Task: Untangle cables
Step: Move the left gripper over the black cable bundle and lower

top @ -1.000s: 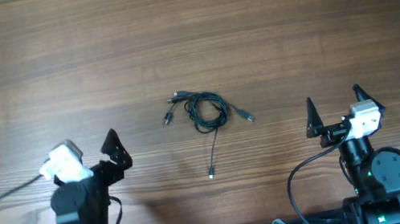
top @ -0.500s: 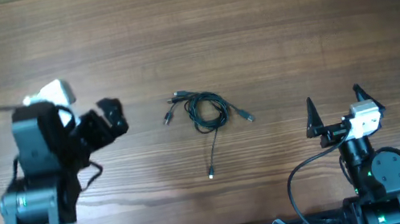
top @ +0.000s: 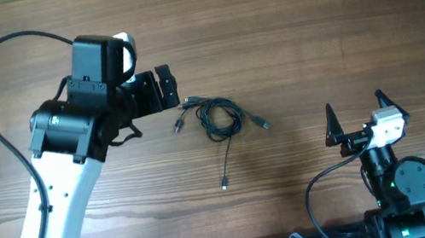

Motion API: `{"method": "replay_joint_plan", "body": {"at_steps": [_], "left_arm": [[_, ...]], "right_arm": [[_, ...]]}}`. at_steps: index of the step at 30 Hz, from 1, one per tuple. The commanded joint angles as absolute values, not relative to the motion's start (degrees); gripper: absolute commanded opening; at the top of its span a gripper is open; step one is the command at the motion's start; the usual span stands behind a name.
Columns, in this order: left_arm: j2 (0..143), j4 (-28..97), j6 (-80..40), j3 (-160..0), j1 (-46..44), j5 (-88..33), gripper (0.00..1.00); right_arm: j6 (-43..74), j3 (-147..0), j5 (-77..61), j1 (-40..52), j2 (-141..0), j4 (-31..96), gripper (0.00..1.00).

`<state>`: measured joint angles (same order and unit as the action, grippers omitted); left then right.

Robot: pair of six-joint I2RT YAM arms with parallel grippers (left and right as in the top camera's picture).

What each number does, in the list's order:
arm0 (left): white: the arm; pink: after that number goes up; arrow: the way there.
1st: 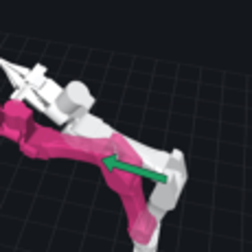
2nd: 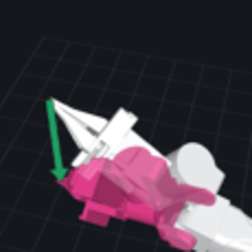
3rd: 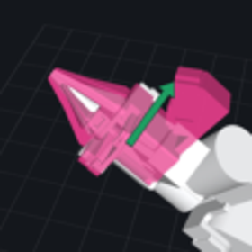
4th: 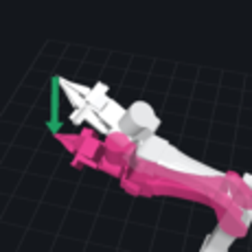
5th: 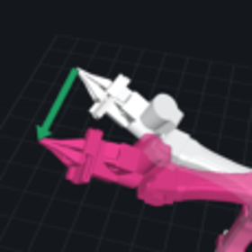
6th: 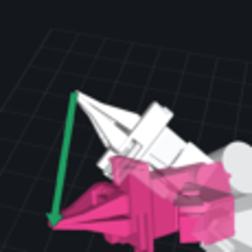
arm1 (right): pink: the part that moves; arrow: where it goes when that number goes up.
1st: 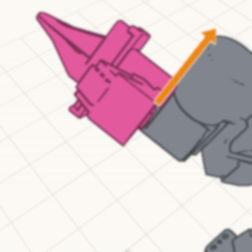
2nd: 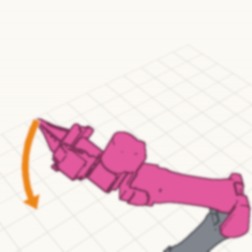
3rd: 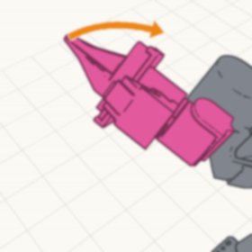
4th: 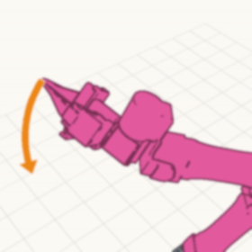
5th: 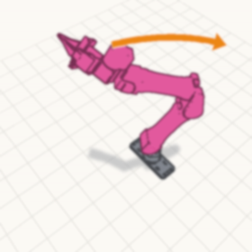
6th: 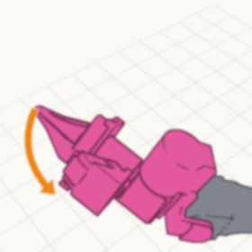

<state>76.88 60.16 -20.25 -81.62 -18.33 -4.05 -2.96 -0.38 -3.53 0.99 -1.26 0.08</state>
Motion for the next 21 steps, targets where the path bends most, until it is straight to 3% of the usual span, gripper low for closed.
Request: {"method": "replay_joint_plan", "body": {"at_steps": [1, 10, 21], "left_arm": [[79.31, 61.17, -28.36, -82.5, -18.55, -5.08, 1.0], [90.28, 63.64, -35.99, -82.35, -23.27, -4.25, 1.0], [103.77, 63.44, -59.24, -81.58, -32.23, 5.06, 1.0]], "right_arm": [[-3.64, -0.32, -2.98, 1.13, -0.6, -0.01, 1.0], [-3.66, -0.32, -2.98, 1.13, -0.6, -0.01, 1.0], [-3.66, -0.32, -2.98, 1.13, -0.6, -0.01, 1.0]]}}
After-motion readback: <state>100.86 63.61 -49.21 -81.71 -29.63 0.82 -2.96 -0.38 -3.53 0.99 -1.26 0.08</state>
